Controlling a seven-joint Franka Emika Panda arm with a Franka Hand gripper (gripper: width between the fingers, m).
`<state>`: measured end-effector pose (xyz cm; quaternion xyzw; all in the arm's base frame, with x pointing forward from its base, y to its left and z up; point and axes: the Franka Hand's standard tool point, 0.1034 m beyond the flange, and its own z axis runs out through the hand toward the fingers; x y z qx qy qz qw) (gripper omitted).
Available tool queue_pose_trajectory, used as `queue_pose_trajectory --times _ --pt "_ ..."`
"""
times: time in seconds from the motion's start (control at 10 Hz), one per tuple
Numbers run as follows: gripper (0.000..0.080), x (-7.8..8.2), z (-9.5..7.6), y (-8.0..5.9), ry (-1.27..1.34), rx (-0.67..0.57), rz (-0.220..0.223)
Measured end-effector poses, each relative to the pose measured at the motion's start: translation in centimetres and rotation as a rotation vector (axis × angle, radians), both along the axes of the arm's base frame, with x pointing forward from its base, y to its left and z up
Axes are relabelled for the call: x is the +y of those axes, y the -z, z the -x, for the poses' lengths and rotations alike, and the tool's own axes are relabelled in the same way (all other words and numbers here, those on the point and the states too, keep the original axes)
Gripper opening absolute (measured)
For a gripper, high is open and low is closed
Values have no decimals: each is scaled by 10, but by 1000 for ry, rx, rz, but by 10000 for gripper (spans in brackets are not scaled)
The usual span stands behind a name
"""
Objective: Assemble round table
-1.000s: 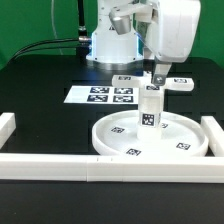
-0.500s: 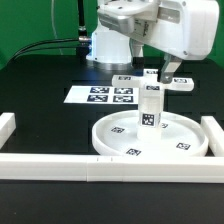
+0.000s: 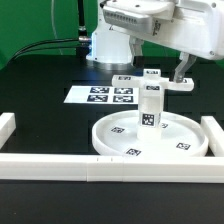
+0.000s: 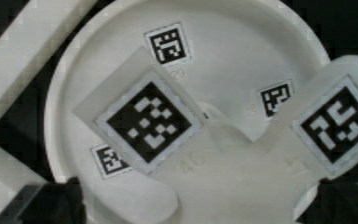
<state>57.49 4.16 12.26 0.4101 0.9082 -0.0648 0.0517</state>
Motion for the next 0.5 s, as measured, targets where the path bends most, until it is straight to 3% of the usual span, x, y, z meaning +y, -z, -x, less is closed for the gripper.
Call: queue_pose_trajectory --times 0.5 --pt "648 -1 12 13 47 21 4"
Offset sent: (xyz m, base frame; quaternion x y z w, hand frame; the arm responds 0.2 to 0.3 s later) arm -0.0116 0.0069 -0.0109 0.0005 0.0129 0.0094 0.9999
